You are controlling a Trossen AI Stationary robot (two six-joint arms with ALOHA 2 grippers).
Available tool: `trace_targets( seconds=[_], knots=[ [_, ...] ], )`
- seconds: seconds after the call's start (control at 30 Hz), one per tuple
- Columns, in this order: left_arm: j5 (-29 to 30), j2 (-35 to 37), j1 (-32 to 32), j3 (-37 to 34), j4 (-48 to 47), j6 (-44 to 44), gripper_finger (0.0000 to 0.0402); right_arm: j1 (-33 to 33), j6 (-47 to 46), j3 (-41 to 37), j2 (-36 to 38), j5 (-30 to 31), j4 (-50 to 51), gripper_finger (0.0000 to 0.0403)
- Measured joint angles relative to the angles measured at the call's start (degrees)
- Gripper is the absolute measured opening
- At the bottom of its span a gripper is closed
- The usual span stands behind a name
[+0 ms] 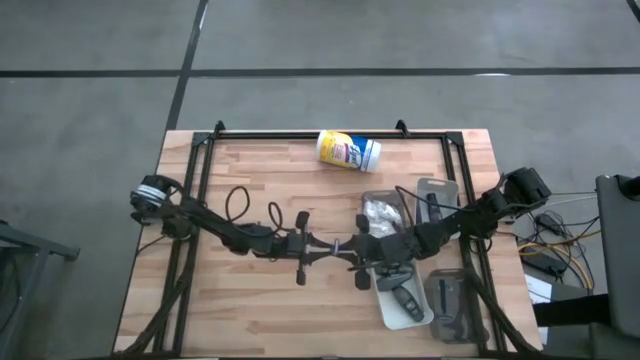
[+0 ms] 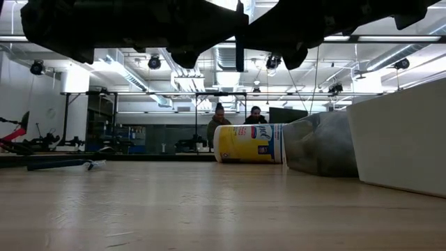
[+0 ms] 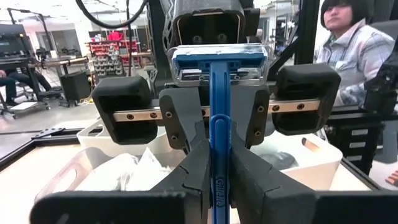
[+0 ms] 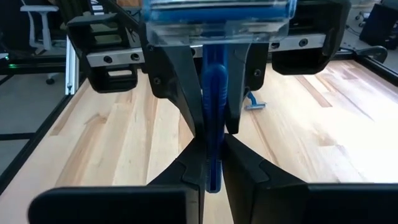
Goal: Pick & Place Travel size toiletries
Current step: Put the bottom razor into the bottom black bin
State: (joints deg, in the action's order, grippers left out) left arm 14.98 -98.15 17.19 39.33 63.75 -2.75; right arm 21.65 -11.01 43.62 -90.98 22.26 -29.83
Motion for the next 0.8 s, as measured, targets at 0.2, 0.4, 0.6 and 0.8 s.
trace_targets(
  seconds=[0.2, 0.4, 0.6, 0.8],
  knots=[
    [-0.03, 1.91, 0.04, -0.26, -4.78, -0.38, 0.0085, 0.11, -0.70, -0.01, 0.04, 0.00, 0.52, 0.0033],
    [0.70, 4.09, 0.04, -0.28, -8.57, -0.22, 0.0137, 0.09, -0.68, -0.02, 0.13, 0.00, 0.64, 0.0033],
    [1.15, 7.33, 0.04, -0.28, -14.42, -0.16, 0.0163, 0.09, -0.63, 0.00, 1.19, 0.00, 2.11, 0.0034],
    [1.27, 11.31, 0.13, -0.28, -22.28, 0.94, 0.0165, 0.09, -1.33, -0.01, 4.29, -0.91, 7.46, 0.0034]
  ],
)
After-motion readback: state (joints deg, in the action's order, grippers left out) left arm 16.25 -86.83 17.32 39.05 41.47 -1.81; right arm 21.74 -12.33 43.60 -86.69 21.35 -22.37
